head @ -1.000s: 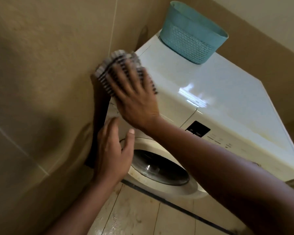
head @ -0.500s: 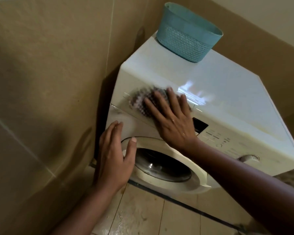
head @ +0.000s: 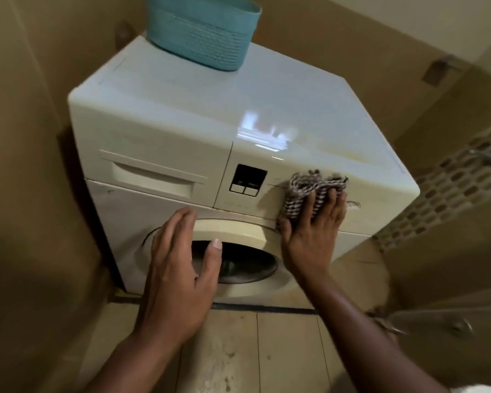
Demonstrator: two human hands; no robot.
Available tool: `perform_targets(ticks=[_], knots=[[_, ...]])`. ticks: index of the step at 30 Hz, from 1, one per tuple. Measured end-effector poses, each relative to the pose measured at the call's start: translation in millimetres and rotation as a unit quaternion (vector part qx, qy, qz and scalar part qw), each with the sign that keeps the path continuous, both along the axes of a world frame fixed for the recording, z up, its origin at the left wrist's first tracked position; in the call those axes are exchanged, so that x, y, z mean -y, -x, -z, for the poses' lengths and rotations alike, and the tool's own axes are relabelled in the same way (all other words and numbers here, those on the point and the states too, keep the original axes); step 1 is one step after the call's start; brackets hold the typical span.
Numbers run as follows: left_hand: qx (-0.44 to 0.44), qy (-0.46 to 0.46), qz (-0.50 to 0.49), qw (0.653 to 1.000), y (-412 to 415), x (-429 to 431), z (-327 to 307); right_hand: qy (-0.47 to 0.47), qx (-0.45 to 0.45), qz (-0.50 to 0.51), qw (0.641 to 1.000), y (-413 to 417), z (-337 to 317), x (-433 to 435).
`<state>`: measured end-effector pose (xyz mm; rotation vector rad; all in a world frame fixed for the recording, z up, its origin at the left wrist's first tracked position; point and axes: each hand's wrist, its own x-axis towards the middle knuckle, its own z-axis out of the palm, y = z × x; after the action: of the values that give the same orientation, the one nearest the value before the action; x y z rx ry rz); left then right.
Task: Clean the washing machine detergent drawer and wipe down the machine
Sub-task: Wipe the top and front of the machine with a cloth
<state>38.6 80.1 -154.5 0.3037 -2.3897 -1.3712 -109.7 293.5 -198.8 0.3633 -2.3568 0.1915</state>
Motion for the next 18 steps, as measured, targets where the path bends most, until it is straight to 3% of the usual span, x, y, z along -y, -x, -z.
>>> perform_targets(ticks=[2,4,6,8,11,16,18], knots=[[-0.001,0.009,0.015,1.0,-2,-4,1,0.067,0.012,0.003,0.998,0,-7,36],[-0.006,0.02,0.018,1.0,0,-6,2,-0.013,-0.017,-0.071,0.997,12,-25,53],[-0.015,0.034,0.017,0.999,4,-11,1,-0.061,-0.034,-0.081,0.994,23,-45,42],[-0.021,0.031,0.024,0.999,8,-19,-2,0.053,-0.001,-0.003,0.999,26,-57,9],[-0.013,0.012,0.046,0.999,15,-37,-8,0.313,0.061,0.142,0.937,35,-69,-60],[-0.004,-0.011,0.086,0.996,23,-68,-16,0.499,0.082,0.113,0.855,32,-51,-81],[0.001,-0.008,0.099,0.995,25,-77,-20,0.582,0.118,0.138,0.793,19,-25,-56]])
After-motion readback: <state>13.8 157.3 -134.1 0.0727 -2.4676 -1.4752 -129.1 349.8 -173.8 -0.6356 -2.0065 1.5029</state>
